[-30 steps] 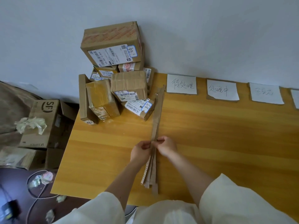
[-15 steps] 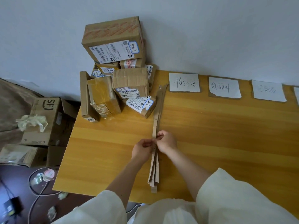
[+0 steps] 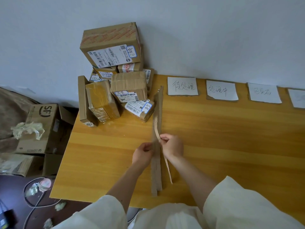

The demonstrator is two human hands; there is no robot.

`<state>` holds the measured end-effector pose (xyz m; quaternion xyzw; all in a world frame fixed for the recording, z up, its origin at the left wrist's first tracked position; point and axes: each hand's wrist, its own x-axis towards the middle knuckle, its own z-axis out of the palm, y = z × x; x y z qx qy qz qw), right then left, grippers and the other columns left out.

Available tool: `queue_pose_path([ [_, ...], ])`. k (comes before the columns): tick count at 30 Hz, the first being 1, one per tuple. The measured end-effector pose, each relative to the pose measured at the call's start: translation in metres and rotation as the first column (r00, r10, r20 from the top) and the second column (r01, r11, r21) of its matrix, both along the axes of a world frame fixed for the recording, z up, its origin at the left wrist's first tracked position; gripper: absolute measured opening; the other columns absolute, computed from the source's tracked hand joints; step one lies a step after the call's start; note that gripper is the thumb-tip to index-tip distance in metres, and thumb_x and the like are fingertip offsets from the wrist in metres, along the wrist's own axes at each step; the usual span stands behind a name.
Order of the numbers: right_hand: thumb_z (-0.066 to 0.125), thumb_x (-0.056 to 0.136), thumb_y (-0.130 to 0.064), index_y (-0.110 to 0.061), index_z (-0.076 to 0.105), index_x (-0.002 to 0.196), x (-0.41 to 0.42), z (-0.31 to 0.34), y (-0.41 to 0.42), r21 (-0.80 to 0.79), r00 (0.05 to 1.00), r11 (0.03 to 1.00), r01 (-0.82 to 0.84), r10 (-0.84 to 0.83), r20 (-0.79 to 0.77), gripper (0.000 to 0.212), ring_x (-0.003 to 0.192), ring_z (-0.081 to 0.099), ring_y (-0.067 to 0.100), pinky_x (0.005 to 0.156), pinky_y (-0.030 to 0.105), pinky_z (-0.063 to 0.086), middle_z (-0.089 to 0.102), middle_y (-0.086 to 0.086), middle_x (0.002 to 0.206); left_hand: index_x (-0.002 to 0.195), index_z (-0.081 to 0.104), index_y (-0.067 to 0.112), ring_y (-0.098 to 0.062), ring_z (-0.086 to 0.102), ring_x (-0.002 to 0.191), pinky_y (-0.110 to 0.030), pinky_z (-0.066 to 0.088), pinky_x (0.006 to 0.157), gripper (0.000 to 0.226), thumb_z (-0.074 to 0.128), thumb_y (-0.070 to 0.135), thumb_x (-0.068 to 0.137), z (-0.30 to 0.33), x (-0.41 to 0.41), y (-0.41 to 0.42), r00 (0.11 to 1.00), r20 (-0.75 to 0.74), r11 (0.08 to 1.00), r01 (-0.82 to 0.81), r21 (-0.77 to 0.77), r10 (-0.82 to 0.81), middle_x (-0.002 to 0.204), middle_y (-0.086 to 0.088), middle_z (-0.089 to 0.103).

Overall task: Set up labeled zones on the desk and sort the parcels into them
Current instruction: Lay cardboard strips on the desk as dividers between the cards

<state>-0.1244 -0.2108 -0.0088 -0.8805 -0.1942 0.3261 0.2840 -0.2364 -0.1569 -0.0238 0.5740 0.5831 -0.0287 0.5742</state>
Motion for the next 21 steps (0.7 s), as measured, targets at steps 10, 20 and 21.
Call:
queue_pose_path([
  [10,0.063,0.093,-0.017,-0.018,0.067,0.106,0.042,0.016,-0.053,0.181,0.991,0.975,0.129,-0.122,-0.048,0.013,0.077,0.055,-0.006,0.058,0.001,0.041,0.061,-0.013,0.090,0.133,0.051,0.024,-0.024,0.045,0.124,-0.037,0.045,0.099,0.047,0.059,0.015,0.087,0.003,0.011,-0.019,0.992,-0.123,0.947,0.000,0.321,0.042,0.134,-0.002,0.047],
  [20,0.062,0.094,-0.015,-0.015,0.066,0.112,0.092,0.005,-0.115,0.097,0.939,0.939,0.330,-0.316,-0.134,0.019,0.092,0.059,0.013,0.063,0.013,0.042,0.062,-0.006,0.099,0.145,0.036,0.034,-0.016,0.021,0.144,-0.032,0.017,0.118,0.068,0.062,0.017,0.084,0.010,0.053,-0.059,0.798,-0.301,0.642,0.600,0.478,-0.522,0.157,0.007,0.025],
  [21,0.062,0.094,-0.015,-0.015,0.066,0.113,0.094,0.003,-0.118,0.087,0.935,0.938,0.337,-0.323,-0.145,0.019,0.092,0.058,0.012,0.066,0.014,0.043,0.063,-0.005,0.101,0.146,0.034,0.034,-0.017,0.019,0.145,-0.033,0.015,0.119,0.068,0.062,0.019,0.085,0.009,0.056,-0.062,0.768,-0.328,0.620,0.638,0.456,-0.550,0.158,0.007,0.022],
])
